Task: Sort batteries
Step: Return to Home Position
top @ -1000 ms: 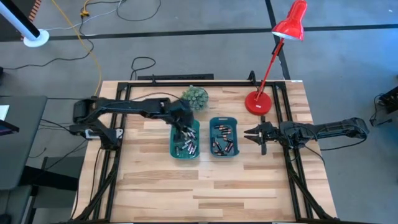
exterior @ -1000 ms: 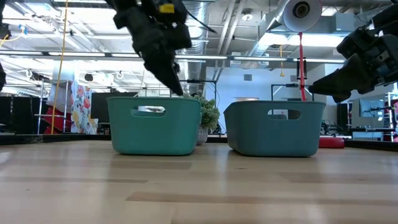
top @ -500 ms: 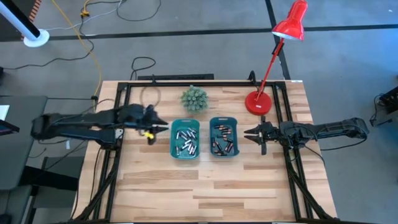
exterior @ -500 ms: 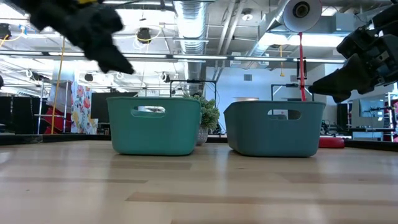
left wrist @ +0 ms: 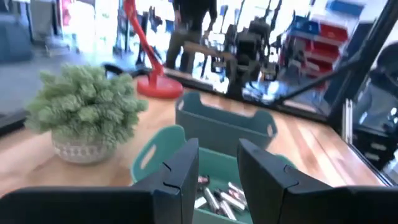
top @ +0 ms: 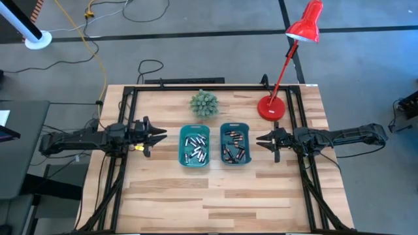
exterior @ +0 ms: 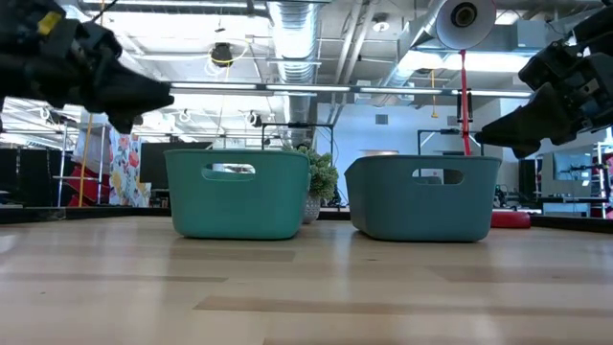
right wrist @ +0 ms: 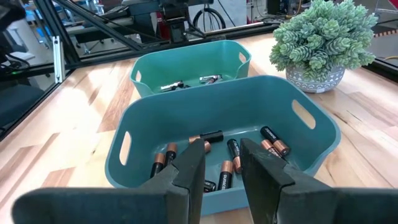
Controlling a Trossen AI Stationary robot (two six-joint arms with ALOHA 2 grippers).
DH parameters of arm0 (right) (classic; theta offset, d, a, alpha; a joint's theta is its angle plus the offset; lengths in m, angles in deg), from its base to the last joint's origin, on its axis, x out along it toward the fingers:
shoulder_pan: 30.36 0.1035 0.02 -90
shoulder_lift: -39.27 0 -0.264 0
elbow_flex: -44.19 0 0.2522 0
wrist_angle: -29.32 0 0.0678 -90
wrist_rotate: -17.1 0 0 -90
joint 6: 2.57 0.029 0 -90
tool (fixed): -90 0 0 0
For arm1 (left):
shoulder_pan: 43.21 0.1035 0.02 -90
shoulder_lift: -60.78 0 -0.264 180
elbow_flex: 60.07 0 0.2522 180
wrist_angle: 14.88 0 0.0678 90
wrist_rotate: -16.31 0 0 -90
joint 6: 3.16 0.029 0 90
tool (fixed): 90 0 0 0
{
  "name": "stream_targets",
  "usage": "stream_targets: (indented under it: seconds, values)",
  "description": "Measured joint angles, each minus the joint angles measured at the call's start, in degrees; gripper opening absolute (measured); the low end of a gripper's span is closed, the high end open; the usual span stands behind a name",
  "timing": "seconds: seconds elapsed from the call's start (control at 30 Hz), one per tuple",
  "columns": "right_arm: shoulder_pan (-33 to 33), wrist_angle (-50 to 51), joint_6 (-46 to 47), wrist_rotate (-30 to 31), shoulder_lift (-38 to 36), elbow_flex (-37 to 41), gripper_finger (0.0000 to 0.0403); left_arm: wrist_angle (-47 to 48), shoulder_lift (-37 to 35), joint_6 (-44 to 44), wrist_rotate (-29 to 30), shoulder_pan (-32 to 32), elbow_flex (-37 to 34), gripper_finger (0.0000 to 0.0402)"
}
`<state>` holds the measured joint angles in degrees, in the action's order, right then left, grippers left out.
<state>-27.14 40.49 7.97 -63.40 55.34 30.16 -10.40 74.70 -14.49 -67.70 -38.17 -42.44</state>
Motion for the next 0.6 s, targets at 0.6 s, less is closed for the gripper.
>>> stream_targets:
  seconds: [0.6]
  values:
    - [0.0,0.0,0.1,0.0,0.0,0.0,0.0118,7.2,-12.3,10.4,-2.2,-1.0,-3.4,0.0105]
